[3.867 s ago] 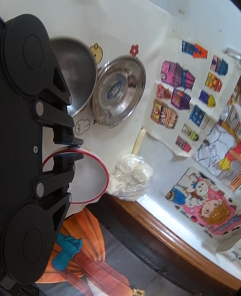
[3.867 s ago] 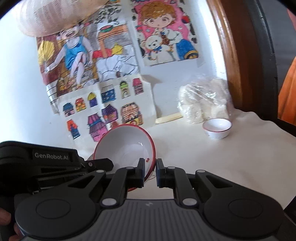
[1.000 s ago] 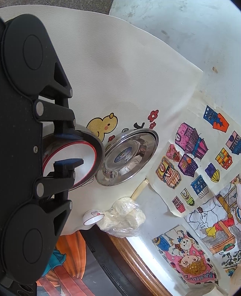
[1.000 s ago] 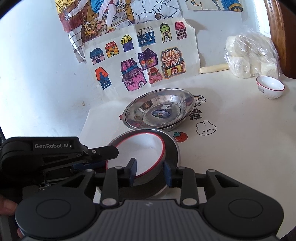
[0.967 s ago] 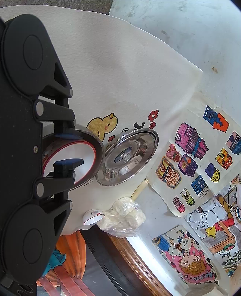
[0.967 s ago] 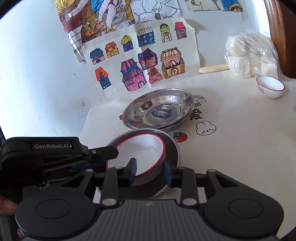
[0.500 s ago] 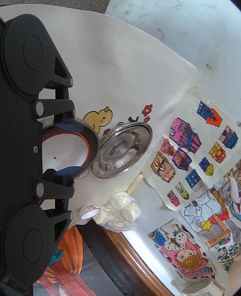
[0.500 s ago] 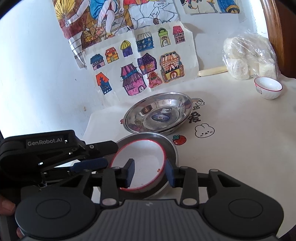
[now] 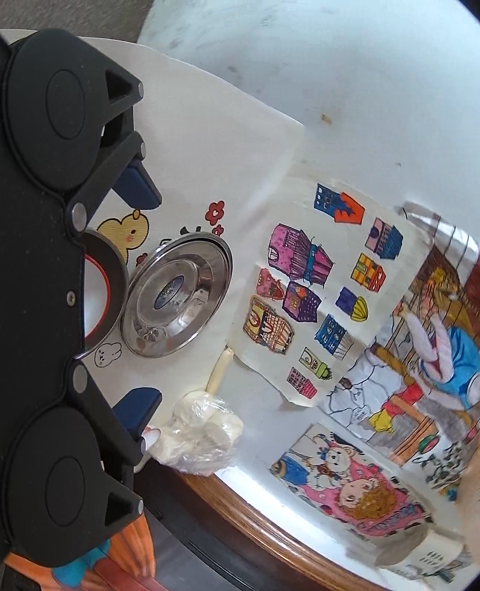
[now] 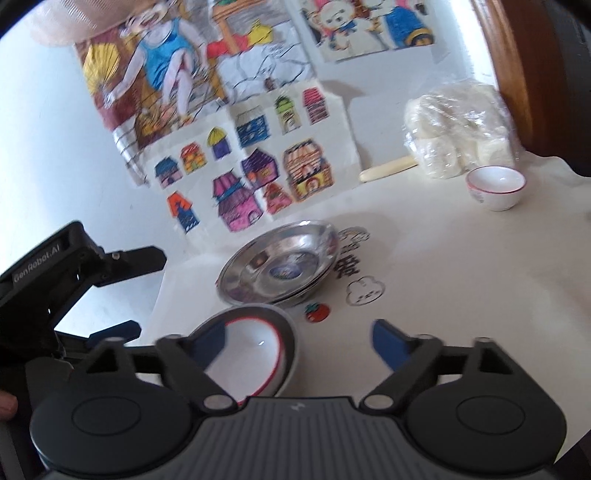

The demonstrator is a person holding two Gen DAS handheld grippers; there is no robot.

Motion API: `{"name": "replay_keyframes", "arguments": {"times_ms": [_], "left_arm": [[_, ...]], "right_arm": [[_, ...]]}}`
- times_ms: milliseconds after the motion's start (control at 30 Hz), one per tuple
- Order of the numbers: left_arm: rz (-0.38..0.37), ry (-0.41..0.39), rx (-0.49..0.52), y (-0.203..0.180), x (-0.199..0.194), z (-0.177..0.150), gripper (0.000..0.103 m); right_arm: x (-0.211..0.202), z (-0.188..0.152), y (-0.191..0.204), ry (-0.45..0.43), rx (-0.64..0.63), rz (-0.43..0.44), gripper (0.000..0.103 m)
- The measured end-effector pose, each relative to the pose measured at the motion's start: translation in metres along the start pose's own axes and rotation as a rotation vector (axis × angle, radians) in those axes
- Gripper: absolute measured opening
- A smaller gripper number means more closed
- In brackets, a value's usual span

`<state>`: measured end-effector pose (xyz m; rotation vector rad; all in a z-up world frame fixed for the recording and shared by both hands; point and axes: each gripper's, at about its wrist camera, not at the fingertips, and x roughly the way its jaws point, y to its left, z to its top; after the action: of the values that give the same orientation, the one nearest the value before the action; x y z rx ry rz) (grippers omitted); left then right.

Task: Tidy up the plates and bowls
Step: 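Lower the red-rimmed bowl into the steel bowl and open both grippers, then move both grippers to the small red-rimmed white bowl beside the dough bag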

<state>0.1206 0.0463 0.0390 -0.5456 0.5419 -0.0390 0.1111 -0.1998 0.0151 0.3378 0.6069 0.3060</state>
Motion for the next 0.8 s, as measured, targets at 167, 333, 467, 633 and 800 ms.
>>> {"name": "replay_keyframes", "arguments": {"times_ms": [167,333,467,633,800], "left_arm": [[0.094,-0.017,0.113,-0.025,0.011,-0.002,0.102],[0.139,-0.01,0.24,-0.06,0.028,-0.007,0.102],[0.136,0.044,0.293,-0.087,0.051,-0.013,0.102],[0.138,0.119,0.395,-0.121,0.086,-0.022,0.102],[0.122,0.18,0.476,-0.152,0.111,-0.025,0.102]], "right_arm": [[-0.007,0.005,-0.029,-0.038,0.029,-0.008,0.103],[-0.017,0.007,-0.071,-0.09,0.086,-0.061,0.103],[-0.026,0.007,-0.108,-0.115,0.154,-0.109,0.103],[-0.032,0.006,-0.147,-0.124,0.19,-0.188,0.103],[-0.04,0.008,-0.177,-0.134,0.218,-0.252,0.103]]}}
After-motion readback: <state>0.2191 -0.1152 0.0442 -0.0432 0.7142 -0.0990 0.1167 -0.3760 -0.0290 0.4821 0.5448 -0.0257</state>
